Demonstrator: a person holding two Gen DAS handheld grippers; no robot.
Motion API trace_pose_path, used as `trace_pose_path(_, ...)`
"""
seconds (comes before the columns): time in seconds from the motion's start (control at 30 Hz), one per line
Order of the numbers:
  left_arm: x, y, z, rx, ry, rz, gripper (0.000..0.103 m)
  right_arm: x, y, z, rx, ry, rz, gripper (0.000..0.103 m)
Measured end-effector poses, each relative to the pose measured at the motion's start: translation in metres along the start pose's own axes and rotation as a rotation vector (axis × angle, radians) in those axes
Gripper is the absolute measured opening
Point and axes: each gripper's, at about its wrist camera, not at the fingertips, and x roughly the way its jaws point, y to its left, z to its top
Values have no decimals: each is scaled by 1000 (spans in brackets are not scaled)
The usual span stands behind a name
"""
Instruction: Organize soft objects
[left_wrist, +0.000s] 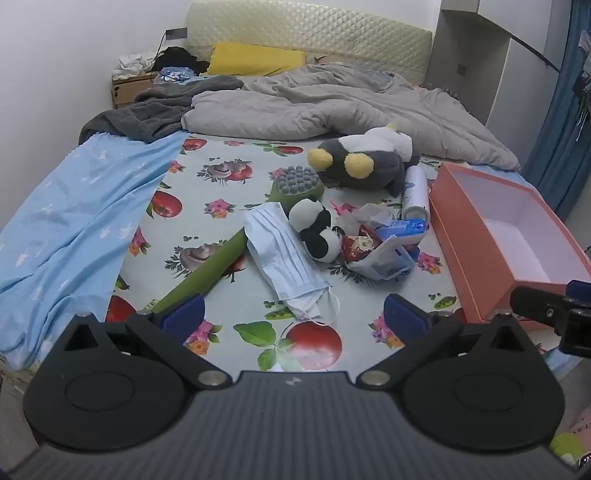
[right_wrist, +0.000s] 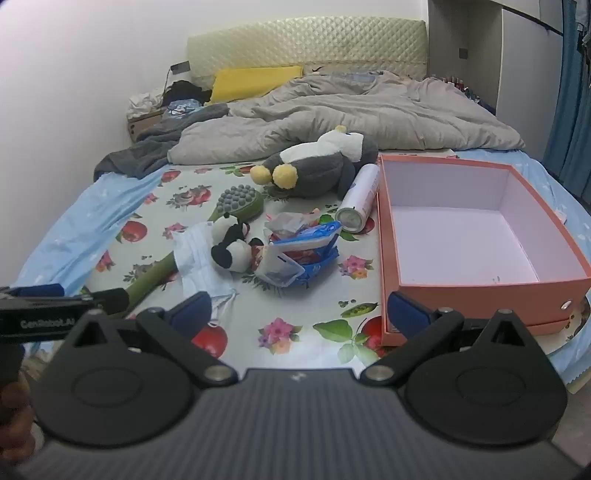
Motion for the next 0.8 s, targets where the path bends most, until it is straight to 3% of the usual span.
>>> trace_pose_path(0.8, -14, -1, 2, 4, -23, -3, 103, -6, -2, 2, 8, -18, 11, 103)
